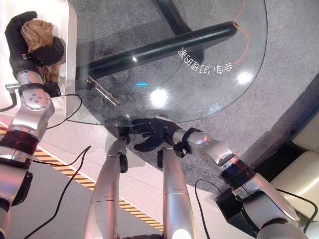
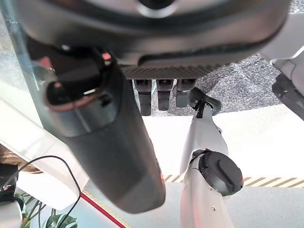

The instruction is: Wipe the table with a cloth and put it in the basket.

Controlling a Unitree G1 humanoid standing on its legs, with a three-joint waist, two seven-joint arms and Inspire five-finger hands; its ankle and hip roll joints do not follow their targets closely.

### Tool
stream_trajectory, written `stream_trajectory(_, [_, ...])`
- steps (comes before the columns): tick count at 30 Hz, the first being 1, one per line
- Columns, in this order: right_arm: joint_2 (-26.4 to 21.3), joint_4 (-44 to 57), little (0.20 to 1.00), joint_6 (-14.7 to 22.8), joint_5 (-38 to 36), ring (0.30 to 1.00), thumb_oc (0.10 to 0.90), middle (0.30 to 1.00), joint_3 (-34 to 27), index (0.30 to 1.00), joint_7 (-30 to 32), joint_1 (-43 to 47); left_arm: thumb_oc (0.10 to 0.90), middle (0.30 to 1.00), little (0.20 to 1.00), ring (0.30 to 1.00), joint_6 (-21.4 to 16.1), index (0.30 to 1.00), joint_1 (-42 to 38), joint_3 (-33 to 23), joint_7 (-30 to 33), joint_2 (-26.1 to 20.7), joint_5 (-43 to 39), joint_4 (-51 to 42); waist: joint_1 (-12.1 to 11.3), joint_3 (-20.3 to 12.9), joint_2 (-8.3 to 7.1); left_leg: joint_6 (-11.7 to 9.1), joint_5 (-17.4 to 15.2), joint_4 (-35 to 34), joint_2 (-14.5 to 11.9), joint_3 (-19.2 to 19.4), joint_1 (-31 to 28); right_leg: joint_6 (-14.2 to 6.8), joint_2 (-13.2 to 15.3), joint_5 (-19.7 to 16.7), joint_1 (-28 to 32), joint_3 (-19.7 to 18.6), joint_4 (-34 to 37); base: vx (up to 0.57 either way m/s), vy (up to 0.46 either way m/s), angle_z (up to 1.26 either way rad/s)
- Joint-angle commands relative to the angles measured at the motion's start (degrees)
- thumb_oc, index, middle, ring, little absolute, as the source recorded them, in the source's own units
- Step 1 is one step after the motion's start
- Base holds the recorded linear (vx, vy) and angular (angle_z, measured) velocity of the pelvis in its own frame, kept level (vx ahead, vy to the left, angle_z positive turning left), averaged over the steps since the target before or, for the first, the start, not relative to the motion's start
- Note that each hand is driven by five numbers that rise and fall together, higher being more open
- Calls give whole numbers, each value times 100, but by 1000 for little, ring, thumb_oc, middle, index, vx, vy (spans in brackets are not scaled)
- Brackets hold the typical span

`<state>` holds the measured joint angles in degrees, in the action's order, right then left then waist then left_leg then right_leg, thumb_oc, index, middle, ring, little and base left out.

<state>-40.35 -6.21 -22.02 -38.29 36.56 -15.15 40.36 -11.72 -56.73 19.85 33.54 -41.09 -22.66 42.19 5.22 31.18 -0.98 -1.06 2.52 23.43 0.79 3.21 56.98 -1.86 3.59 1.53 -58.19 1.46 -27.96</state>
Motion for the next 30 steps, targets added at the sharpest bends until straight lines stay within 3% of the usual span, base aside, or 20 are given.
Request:
stream_trajectory(1, [235, 491, 900, 70, -235, 900, 800, 900, -45, 900, -209, -299, 800, 900, 900, 900, -309, 900, 151, -328, 450, -246, -30, -88, -115, -138, 62, 72, -189, -84, 360, 186, -322, -101, -372, -293, 206, -90, 461, 0, 0, 0])
stream_trajectory(3, [240, 535, 900, 54, -231, 900, 800, 900, -57, 900, -157, -329, 800, 900, 900, 900, -367, 900, 215, -397, 563, -244, -12, -126, -130, -138, 76, 67, -175, -110, 366, 181, -345, -88, -365, -277, 231, -74, 472, -16, -10, 0])
stream_trajectory(7, [179, 648, 900, 43, -211, 900, 800, 900, -133, 900, -98, -452, 800, 900, 900, 900, -1086, 900, 382, -664, 746, -313, -81, -302, -158, -138, 91, 63, -170, -148, 363, 168, -419, -56, -351, -230, 298, -44, 474, -8, -6, 0])
stream_trajectory(13, [219, 715, 900, 81, -151, 900, 800, 900, -207, 900, -66, -620, 800, 900, 900, 900, -1532, 900, 446, -931, 1083, -347, 139, -491, -183, -138, 79, 60, -166, -189, 362, 134, -498, -21, -348, -170, 391, 2, 476, -21, -25, 3])
stream_trajectory(15, [234, 789, 900, 78, -138, 900, 800, 900, -220, 900, -40, -700, 800, 900, 900, 900, -2044, 900, 443, -1003, 1217, -383, 458, -672, -189, -138, 80, 68, -184, -211, 361, 139, -555, -17, -335, -157, 442, 19, 496, -13, -29, 6])
stream_trajectory(22, [380, 1008, 900, 114, 142, 900, 800, 900, -363, 900, 8, -1112, 800, 900, 900, 900, -2765, 900, 775, -1366, 1858, -282, 1626, -1555, -268, -138, 91, 86, -193, -325, 390, 90, -782, 9, -322, -131, 674, 87, 590, -24, -43, 3])
stream_trajectory(27, [446, 1063, 900, 228, 230, 900, 800, 900, -409, 900, 67, -1335, 800, 900, 900, 900, -2890, 900, 1086, -1552, 1734, -205, 1744, -1980, -318, -138, 83, 81, -212, -358, 414, 17, -959, 18, -336, -79, 859, 130, 594, -35, -68, 1])
stream_trajectory(29, [551, 1059, 900, 299, 392, 900, 800, 900, -460, 900, 77, -1495, 800, 900, 900, 900, -2822, 900, 1439, -1626, 1293, -74, 1529, -2275, -358, -138, 68, 76, -209, -434, 439, -36, -1126, 21, -347, -52, 1032, 173, 635, -83, -141, 0])
stream_trajectory(30, [634, 1034, 900, 374, 529, 900, 800, 900, -471, 900, 123, -1624, 800, 900, 900, 900, -2851, 900, 1741, -1657, 873, 64, 997, -2446, -383, -138, 55, 66, -209, -488, 460, -76, -1257, 16, -353, -39, 1170, 194, 672, -80, -133, 1])
